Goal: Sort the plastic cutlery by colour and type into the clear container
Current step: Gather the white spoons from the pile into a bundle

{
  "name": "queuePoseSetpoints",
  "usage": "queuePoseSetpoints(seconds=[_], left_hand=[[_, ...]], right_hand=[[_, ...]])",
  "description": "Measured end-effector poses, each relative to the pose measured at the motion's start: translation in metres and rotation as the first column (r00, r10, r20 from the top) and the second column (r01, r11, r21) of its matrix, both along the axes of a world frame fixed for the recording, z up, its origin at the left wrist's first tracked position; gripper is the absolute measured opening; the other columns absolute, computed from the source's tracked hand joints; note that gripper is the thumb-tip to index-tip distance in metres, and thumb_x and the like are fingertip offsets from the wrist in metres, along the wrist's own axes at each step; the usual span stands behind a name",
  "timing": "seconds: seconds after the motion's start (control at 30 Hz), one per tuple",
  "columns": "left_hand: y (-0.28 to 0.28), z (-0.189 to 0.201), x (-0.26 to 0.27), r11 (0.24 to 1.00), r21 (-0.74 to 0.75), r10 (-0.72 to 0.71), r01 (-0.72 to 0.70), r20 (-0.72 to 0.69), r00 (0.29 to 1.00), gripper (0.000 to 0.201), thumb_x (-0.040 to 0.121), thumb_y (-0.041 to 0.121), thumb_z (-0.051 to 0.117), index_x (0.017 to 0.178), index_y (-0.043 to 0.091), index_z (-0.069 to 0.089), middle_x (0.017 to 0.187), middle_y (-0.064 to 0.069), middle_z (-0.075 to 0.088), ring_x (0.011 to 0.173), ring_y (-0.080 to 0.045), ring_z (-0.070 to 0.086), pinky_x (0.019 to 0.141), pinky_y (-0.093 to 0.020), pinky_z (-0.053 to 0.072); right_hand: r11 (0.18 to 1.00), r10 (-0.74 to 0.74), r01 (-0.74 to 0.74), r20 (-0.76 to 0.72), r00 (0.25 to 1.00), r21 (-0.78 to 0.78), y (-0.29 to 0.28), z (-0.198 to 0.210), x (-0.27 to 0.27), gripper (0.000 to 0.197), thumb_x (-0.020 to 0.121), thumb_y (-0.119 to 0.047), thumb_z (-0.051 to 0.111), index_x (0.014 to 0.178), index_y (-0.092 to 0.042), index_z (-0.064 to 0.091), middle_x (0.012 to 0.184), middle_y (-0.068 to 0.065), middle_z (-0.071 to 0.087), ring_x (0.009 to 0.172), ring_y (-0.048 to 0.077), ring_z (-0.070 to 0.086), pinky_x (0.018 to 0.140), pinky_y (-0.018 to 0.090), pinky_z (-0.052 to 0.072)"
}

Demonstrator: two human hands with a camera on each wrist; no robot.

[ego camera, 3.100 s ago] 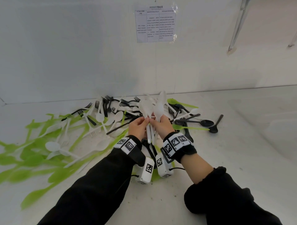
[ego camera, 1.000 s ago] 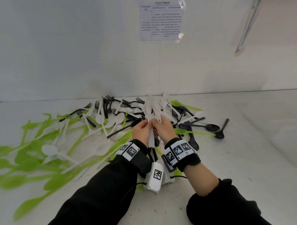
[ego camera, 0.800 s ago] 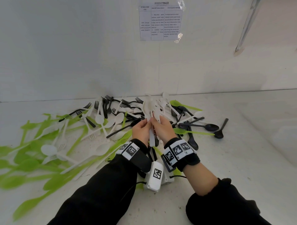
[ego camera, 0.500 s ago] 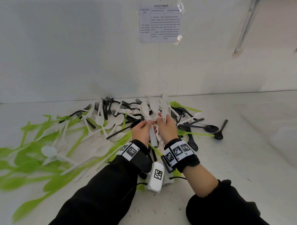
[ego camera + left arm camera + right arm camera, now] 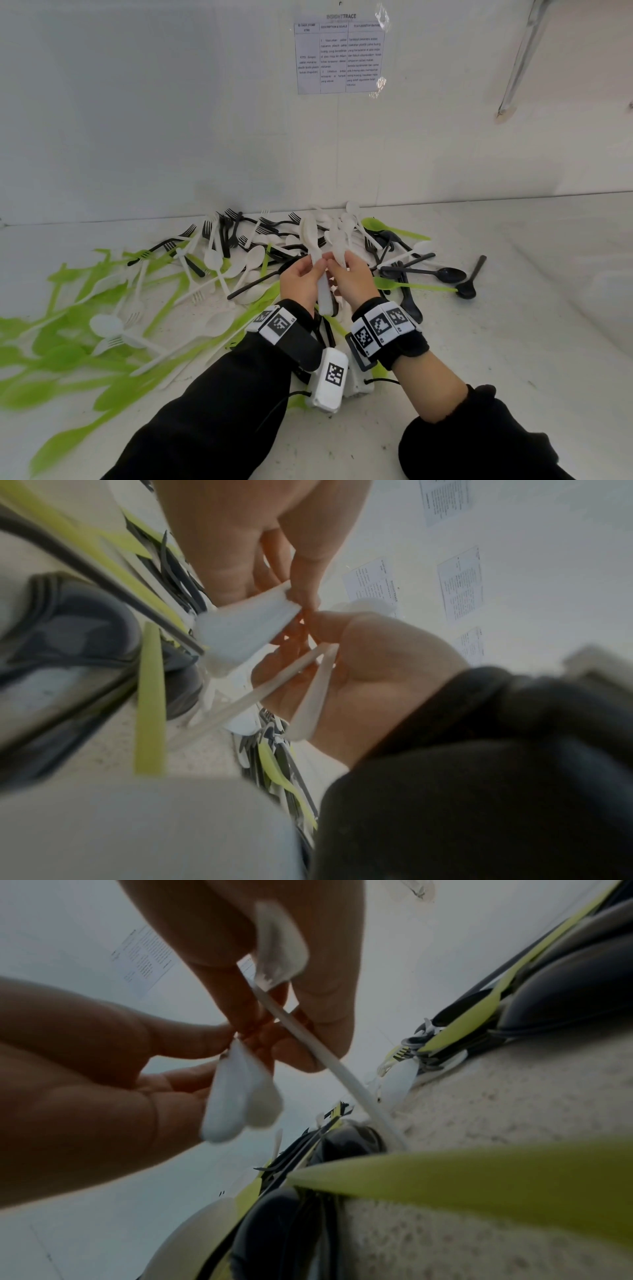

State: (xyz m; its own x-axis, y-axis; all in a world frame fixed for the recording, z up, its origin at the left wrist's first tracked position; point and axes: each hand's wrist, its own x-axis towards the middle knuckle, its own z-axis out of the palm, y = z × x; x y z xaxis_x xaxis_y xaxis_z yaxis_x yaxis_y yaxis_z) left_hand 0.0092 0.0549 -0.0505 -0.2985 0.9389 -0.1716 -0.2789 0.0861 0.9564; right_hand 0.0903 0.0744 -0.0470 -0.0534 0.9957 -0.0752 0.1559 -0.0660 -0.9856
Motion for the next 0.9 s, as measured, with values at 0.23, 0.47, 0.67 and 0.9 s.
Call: queuePoseSetpoints(seconds=[0.23, 0.47, 0.67, 0.9], left_hand=[[-0.003, 0.0, 0.002, 0.999, -0.041, -0.012, 0.01, -0.051, 0.999, 0.028, 0.092, 0.008, 0.056, 0.119, 0.003, 0.061, 0.109, -0.014, 0.068, 0.096, -0.026, 0.067, 0.09, -0.039, 0.053], [-0.006, 0.002, 0.002, 1.0, -0.017, -0.008, 0.007, -0.054, 0.999, 0.027, 0.092, 0.004, 0.054, 0.118, 0.002, 0.061, 0.101, -0.009, 0.067, 0.085, -0.016, 0.065, 0.077, -0.025, 0.055], [-0.007, 0.007, 0.003, 0.999, -0.039, -0.011, 0.01, -0.015, 1.0, 0.028, 0.092, 0.005, 0.054, 0.119, 0.003, 0.06, 0.107, -0.012, 0.067, 0.093, -0.021, 0.065, 0.089, -0.035, 0.053], [-0.002, 0.004, 0.004, 1.0, -0.01, -0.008, 0.008, -0.029, 1.0, 0.031, 0.093, 0.006, 0.054, 0.123, 0.002, 0.057, 0.108, -0.011, 0.065, 0.102, -0.022, 0.061, 0.096, -0.035, 0.047]], right_hand=[[0.996, 0.028, -0.034, -0.068, 0.997, -0.088, 0.004, 0.005, -0.003, 0.028, 0.089, -0.015, 0.037, 0.112, -0.014, 0.053, 0.108, 0.008, 0.059, 0.089, 0.022, 0.059, 0.073, 0.032, 0.049], [0.998, -0.037, 0.035, 0.041, 0.998, 0.048, 0.006, -0.009, -0.007, 0.021, 0.092, -0.016, 0.044, 0.101, -0.011, 0.063, 0.1, 0.012, 0.067, 0.095, 0.029, 0.064, 0.088, 0.05, 0.052], [0.996, -0.07, 0.07, 0.01, 0.997, 0.061, 0.002, -0.002, -0.006, 0.022, 0.094, -0.015, 0.047, 0.077, -0.025, 0.058, 0.085, 0.002, 0.061, 0.084, 0.018, 0.057, 0.087, 0.038, 0.05], [0.995, -0.067, 0.063, 0.049, 0.997, 0.078, 0.001, 0.003, -0.012, 0.03, 0.096, -0.011, 0.037, 0.099, 0.006, 0.061, 0.102, 0.022, 0.063, 0.099, 0.032, 0.06, 0.093, 0.044, 0.048]])
